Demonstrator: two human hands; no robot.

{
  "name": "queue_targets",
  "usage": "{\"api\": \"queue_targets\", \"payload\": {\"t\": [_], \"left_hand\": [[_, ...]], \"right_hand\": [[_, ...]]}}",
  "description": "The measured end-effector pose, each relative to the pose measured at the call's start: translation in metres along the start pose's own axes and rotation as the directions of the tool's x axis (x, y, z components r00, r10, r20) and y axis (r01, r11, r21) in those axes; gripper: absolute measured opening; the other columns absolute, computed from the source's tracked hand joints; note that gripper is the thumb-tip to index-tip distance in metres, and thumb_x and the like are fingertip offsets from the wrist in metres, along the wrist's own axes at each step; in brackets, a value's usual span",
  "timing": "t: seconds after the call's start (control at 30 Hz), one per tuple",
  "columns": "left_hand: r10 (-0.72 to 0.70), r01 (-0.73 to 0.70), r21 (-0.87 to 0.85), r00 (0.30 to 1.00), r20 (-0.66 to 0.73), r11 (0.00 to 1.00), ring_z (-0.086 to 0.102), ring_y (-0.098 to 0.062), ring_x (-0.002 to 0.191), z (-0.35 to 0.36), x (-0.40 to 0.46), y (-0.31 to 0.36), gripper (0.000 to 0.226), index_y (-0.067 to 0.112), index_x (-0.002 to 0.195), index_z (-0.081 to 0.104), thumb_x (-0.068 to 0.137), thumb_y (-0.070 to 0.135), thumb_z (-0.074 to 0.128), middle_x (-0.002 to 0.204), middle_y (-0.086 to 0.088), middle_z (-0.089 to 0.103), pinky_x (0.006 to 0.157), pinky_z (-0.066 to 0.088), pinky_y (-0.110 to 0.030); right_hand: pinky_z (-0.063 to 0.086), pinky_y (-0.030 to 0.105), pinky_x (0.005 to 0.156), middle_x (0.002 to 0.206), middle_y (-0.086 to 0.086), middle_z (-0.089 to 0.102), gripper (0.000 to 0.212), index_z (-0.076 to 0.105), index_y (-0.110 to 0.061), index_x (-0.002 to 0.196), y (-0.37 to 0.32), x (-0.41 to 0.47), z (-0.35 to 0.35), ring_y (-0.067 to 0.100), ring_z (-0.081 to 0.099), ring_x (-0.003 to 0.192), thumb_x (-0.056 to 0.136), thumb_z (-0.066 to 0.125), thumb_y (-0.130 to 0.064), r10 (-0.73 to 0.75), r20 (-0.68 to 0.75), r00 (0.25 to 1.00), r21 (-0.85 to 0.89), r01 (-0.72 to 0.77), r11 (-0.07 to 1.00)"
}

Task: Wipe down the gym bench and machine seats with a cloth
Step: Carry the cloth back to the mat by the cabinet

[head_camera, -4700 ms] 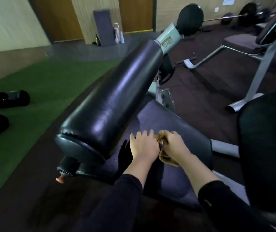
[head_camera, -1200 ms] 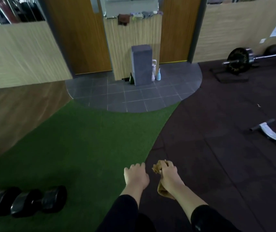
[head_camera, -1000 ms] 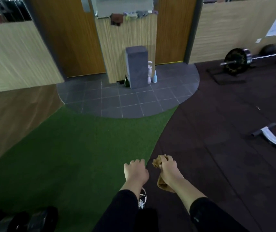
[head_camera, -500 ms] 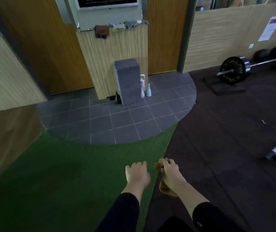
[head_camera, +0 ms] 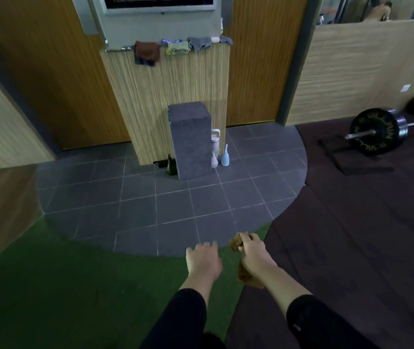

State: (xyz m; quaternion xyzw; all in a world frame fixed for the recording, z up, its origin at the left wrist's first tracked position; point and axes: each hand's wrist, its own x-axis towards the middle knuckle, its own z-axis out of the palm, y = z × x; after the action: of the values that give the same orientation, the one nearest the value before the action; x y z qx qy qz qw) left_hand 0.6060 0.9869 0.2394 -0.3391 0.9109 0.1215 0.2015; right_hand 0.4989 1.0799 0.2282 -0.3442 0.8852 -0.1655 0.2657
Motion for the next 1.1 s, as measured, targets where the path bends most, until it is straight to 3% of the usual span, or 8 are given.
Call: {"api": "queue_targets", "payload": {"t": [0.27, 0.4, 0.53, 0.67, 0.77, 0.9, 1.03, 1.1], "left_hand": [[-0.024, 0.024, -0.011, 1.0, 0.018, 1.0, 0.04, -0.025, 0.133, -0.07, 0.159, -0.013, 0.052, 0.018, 0.149, 0.028, 0.1, 0.029, 0.039, 0.145, -0.004, 0.043, 0.107, 0.031, -0.044], [-0.019, 0.019, -0.006, 1.0, 0.018, 1.0, 0.037, -0.025, 0.136, -0.115, 0.259, -0.038, 0.054, 0.019, 0.152, 0.022, 0.101, 0.026, 0.039, 0.149, -0.003, 0.04, 0.11, 0.028, -0.044], [-0.002, 0.001, -0.022, 1.0, -0.018, 1.0, 0.04, -0.026, 0.133, -0.164, 0.353, -0.069, 0.05, 0.02, 0.15, 0.028, 0.101, 0.027, 0.037, 0.145, -0.003, 0.044, 0.106, 0.029, -0.044], [-0.004, 0.004, -0.021, 1.0, -0.017, 1.0, 0.039, -0.025, 0.133, -0.214, 0.425, -0.096, 0.049, 0.021, 0.148, 0.031, 0.1, 0.027, 0.039, 0.145, -0.003, 0.044, 0.106, 0.029, -0.043], [0.011, -0.011, -0.014, 1.0, -0.027, 1.0, 0.042, -0.025, 0.131, -0.244, 0.47, -0.114, 0.045, 0.019, 0.144, 0.037, 0.1, 0.028, 0.04, 0.143, -0.004, 0.047, 0.105, 0.031, -0.043], [-0.012, 0.01, -0.031, 0.999, -0.041, 0.999, 0.045, -0.026, 0.128, -0.28, 0.54, -0.134, 0.039, 0.019, 0.136, 0.043, 0.1, 0.031, 0.04, 0.138, -0.004, 0.051, 0.102, 0.033, -0.043], [-0.024, 0.019, -0.055, 0.996, -0.089, 0.998, 0.046, -0.026, 0.126, -0.318, 0.627, -0.152, 0.041, 0.019, 0.135, 0.044, 0.097, 0.034, 0.045, 0.137, -0.003, 0.051, 0.099, 0.034, -0.041], [-0.029, 0.019, -0.085, 0.992, -0.124, 0.996, 0.046, -0.025, 0.128, -0.34, 0.67, -0.159, 0.048, 0.023, 0.139, 0.039, 0.094, 0.036, 0.05, 0.139, 0.0, 0.049, 0.099, 0.034, -0.041]], "right_hand": [[0.034, 0.043, 0.101, 0.151, 0.013, 0.016, 0.051, 0.022, -0.016, 0.147, -0.02, 0.174, -0.051, 0.036, 0.021, 0.136, 0.099, 0.036, -0.006, -0.023, 0.061, 0.998, -0.053, 0.026, 0.998], [0.036, 0.045, 0.103, 0.145, 0.015, 0.025, 0.047, 0.029, -0.013, 0.143, -0.046, 0.279, -0.067, 0.035, 0.028, 0.132, 0.097, 0.035, -0.005, -0.03, 0.057, 0.998, -0.009, 0.031, 0.999], [0.041, 0.037, 0.098, 0.125, 0.009, 0.043, 0.037, 0.053, -0.016, 0.116, -0.081, 0.376, -0.089, 0.028, 0.045, 0.114, 0.085, 0.04, -0.001, -0.046, 0.036, 0.998, 0.09, 0.043, 0.995], [0.04, 0.025, 0.089, 0.112, 0.003, 0.045, 0.035, 0.059, -0.018, 0.097, -0.119, 0.451, -0.117, 0.021, 0.048, 0.105, 0.077, 0.037, 0.001, -0.061, 0.022, 0.998, 0.174, 0.056, 0.983], [0.04, 0.028, 0.092, 0.114, 0.006, 0.046, 0.035, 0.059, -0.016, 0.099, -0.14, 0.511, -0.131, 0.024, 0.048, 0.106, 0.081, 0.035, 0.002, -0.065, 0.034, 0.997, 0.201, 0.057, 0.978], [0.041, 0.027, 0.086, 0.123, 0.007, 0.047, 0.035, 0.054, -0.015, 0.119, -0.162, 0.595, -0.143, 0.025, 0.05, 0.111, 0.087, 0.048, -0.004, -0.057, 0.044, 0.997, 0.207, 0.047, 0.977], [0.037, 0.024, 0.087, 0.118, 0.007, 0.053, 0.032, 0.058, -0.009, 0.112, -0.185, 0.697, -0.172, 0.024, 0.052, 0.112, 0.087, 0.04, 0.002, -0.148, 0.099, 0.984, 0.174, 0.129, 0.976], [0.037, 0.028, 0.091, 0.125, 0.013, 0.053, 0.035, 0.047, -0.004, 0.127, -0.196, 0.747, -0.191, 0.03, 0.049, 0.118, 0.093, 0.04, -0.001, -0.172, 0.123, 0.977, 0.14, 0.154, 0.978]]}}
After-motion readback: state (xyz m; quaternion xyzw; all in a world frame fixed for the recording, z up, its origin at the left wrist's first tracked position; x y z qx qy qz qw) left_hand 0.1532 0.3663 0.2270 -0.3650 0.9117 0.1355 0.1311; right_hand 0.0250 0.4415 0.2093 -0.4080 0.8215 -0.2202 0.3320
